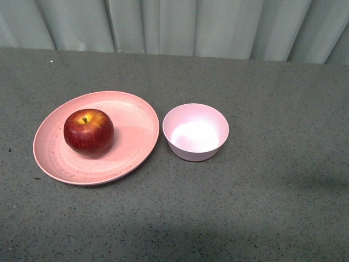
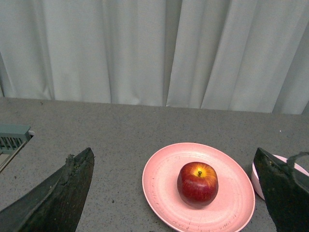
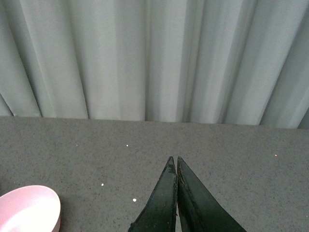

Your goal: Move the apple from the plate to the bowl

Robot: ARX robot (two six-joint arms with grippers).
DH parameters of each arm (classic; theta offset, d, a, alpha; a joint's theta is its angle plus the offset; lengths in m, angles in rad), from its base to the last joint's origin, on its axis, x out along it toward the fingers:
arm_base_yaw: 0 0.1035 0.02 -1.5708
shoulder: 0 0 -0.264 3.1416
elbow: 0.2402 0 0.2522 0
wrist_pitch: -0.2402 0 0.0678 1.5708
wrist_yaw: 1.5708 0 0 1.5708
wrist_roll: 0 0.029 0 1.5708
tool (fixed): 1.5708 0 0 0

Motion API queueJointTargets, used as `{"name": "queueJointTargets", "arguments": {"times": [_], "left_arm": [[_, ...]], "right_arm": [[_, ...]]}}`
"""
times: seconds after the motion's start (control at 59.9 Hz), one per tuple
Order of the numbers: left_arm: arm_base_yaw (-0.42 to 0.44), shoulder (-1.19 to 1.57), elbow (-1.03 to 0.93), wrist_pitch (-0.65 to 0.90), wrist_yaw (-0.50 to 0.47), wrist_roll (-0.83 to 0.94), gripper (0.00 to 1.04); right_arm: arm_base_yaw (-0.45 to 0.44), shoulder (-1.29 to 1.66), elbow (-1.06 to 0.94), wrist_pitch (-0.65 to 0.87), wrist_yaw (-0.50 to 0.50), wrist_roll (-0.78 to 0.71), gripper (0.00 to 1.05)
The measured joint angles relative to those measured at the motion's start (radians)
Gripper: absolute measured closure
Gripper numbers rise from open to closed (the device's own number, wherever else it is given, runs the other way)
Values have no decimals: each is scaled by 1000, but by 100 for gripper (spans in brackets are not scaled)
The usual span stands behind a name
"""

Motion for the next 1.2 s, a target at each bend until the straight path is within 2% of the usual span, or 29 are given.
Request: {"name": "queueJointTargets", "arguments": {"times": [0.384, 0.451, 0.518, 1.202], "left_arm": [[0, 0, 0, 0, 0, 0, 7], [0, 0, 0, 0, 0, 0, 7], [0, 0, 0, 0, 1, 0, 7], [0, 0, 0, 0, 1, 0, 7]], "right_arm": [[-81, -367, -102, -247, -76, 3, 104], [-143, -453, -119, -314, -152, 3, 104], [-169, -529, -133, -378, -153, 4, 104], [-169, -1005, -150, -812, -159, 4, 104]]}}
